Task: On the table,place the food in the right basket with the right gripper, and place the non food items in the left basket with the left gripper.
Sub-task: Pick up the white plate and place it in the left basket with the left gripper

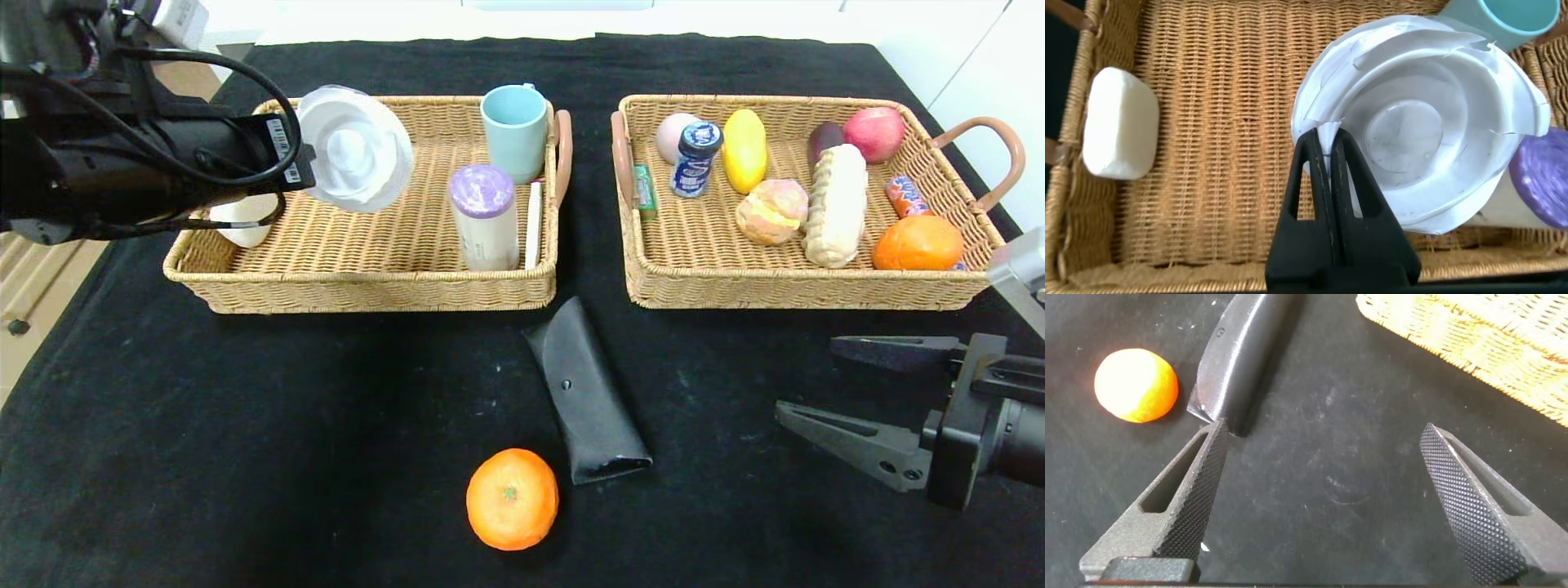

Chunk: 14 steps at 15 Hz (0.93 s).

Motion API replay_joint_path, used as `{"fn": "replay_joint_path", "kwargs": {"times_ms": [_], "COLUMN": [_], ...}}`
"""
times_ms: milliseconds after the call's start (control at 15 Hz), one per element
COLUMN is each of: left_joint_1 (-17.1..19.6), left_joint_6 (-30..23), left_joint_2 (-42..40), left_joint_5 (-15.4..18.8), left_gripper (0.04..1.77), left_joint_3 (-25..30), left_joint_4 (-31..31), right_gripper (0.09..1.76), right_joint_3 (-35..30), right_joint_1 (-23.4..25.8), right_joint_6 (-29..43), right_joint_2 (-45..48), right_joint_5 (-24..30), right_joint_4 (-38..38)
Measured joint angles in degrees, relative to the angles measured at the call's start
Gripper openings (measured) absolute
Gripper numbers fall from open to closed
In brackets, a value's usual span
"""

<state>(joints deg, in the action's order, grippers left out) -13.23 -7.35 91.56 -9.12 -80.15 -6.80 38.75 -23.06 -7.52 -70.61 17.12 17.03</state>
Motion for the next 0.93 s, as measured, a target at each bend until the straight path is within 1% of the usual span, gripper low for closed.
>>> {"fn": "replay_joint_path", "kwargs": {"times_ms": [200, 400, 467, 600, 733, 933], "left_joint_1": [0.5, 1.4, 1.5, 1.5, 1.5, 1.5], "left_joint_6": [0.0, 0.0, 0.0, 0.0, 0.0, 0.0], "left_joint_2": [3.2, 4.8, 5.0, 5.2, 5.3, 5.4], "left_joint_5": [-0.3, -0.1, 0.0, 0.2, 0.1, 0.0], "left_gripper": [0.11, 0.11, 0.19, 0.52, 0.8, 1.09], "left_joint_3": [-0.8, -1.0, -1.0, -1.0, -0.8, -0.7], "left_joint_4": [-3.4, -3.8, -3.8, -4.3, -4.4, -4.4], "right_gripper": [1.71, 1.71, 1.71, 1.71, 1.71, 1.71], "right_joint_3": [0.0, 0.0, 0.0, 0.0, 0.0, 0.0], "right_joint_1": [0.0, 0.1, 0.1, 0.1, 0.1, 0.2], "right_joint_6": [0.0, 0.0, 0.0, 0.0, 0.0, 0.0], "right_joint_2": [0.2, 0.2, 0.2, 0.2, 0.1, 0.2], "right_joint_5": [0.0, 0.0, 0.0, 0.0, 0.0, 0.0], "right_joint_4": [0.0, 0.0, 0.0, 0.0, 0.0, 0.0]}}
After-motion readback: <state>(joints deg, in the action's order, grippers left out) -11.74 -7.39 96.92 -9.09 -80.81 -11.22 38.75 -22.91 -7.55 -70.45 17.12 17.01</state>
